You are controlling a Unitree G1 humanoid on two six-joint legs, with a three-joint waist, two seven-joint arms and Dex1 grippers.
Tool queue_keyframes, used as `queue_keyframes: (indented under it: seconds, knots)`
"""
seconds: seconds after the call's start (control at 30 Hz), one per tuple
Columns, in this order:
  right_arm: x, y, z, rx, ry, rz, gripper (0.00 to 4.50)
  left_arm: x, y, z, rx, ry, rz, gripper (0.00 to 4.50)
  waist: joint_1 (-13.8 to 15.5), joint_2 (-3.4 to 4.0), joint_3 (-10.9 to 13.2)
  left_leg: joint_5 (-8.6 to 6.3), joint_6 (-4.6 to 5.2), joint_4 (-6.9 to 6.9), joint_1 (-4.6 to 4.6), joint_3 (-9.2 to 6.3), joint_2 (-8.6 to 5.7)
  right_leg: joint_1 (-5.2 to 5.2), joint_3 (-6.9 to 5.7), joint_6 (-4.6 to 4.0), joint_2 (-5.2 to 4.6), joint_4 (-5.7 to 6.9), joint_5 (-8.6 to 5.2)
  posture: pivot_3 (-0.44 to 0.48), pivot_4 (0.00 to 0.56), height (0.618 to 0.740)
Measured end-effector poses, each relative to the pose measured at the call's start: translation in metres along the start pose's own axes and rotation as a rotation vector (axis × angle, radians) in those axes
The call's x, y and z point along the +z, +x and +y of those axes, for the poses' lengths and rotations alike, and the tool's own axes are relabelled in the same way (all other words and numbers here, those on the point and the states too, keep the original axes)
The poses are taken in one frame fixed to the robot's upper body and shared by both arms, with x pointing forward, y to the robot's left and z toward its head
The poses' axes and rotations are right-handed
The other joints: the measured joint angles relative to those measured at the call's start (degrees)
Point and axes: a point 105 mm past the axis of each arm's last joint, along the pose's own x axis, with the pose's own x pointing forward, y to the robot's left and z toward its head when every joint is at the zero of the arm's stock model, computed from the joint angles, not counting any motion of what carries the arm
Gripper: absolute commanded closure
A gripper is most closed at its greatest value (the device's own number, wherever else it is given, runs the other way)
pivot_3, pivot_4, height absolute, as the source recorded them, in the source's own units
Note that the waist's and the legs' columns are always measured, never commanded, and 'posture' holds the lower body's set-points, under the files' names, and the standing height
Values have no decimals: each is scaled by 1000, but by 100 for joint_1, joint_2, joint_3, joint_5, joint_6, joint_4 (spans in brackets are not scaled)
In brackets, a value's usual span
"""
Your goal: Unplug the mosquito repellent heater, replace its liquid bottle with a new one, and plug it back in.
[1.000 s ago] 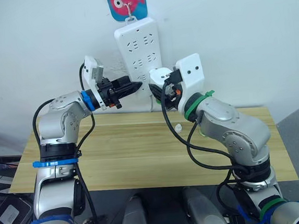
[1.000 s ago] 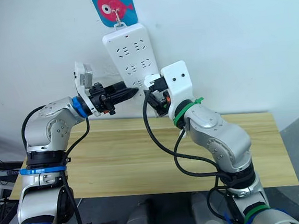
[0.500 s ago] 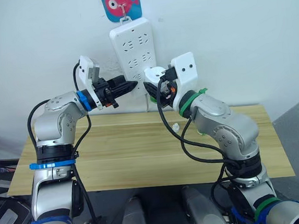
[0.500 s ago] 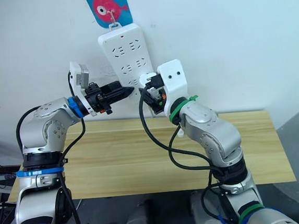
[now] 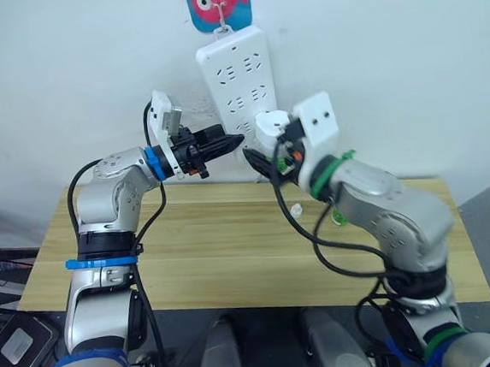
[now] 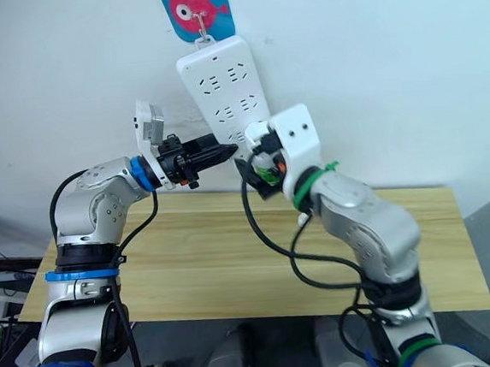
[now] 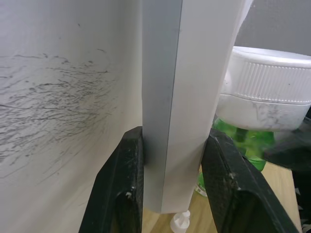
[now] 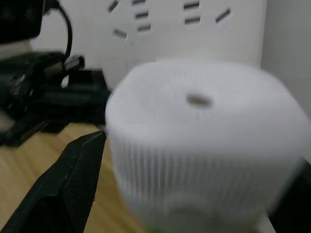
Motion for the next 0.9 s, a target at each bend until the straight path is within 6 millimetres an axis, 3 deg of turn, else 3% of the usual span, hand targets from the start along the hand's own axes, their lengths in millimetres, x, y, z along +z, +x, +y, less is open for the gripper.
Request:
queue_keyframes:
  seconds: [0.1, 0.17, 0.27, 0.3, 0.4, 0.53, 0.57, 0.67, 0.8, 0.9]
  knots:
    - [-18, -21, -11, -21, -4, 61, 41, -1, -4, 4, 14, 10, 4, 3232, -2, 0, 1, 0, 0, -2, 8, 6, 2, -1, 5, 0, 2, 4, -1, -111, 266, 740]
    - [-19, -27, -17, -30, -13, 65, 41, -1, -6, 6, 23, 12, 5, 3232, -25, 0, 0, 1, 1, -2, 14, 6, 2, 0, 6, 23, 5, 9, -14, -110, 266, 740]
    - [-14, -31, -18, -4, -29, 47, 0, -3, -11, 12, 50, 19, 15, 2257, -64, 0, 0, 1, 1, -2, 17, 6, 4, 1, 8, 25, 7, 9, -16, -106, 267, 740]
    - [-12, -31, -17, 11, -26, 38, 0, -9, -16, 17, 77, 6, 39, 2160, -86, 0, 1, 1, 1, -5, 17, 8, 4, 0, 10, 25, 8, 10, -16, -106, 267, 740]
    - [-10, -29, -14, 47, -17, 9, 0, -29, -37, 30, 161, -31, 94, 1280, -92, -1, 1, 1, 1, -27, 16, 8, 4, -6, 8, 21, 8, 4, -14, -82, 267, 740]
    - [-20, -19, -3, 110, 38, 1, 1314, -51, -70, 42, 280, -60, 157, 87, -46, -3, 3, 1, 1, -40, 9, 4, 5, -15, 1, -11, 6, 1, -10, -59, 269, 740]
    - [-23, -16, 2, 135, 48, -2, 1681, -54, -78, 42, 296, -59, 170, 0, -19, -5, 3, 1, 0, -43, 7, 4, 6, -17, -1, -12, 6, -1, -10, -48, 269, 740]
    - [-26, -9, 18, 214, 59, -17, 2825, -50, -93, 33, 304, -39, 178, 0, 33, -7, 5, 2, -2, -45, 7, 5, 5, -18, -1, -13, 0, -1, -11, -26, 269, 740]
    - [-23, -4, 36, 318, 55, -53, 4364, -40, -96, 3, 235, 8, 191, 0, 102, -9, 6, 7, -10, -45, 8, 3, 6, -16, -2, -12, -2, 0, -12, 4, 270, 740]
    - [-20, 0, 39, 350, 56, -74, 4441, -34, -88, -22, 169, 24, 186, 0, 158, -11, 7, 8, -13, -45, 9, 3, 2, -15, -1, 7, -5, 0, -23, 14, 271, 740]
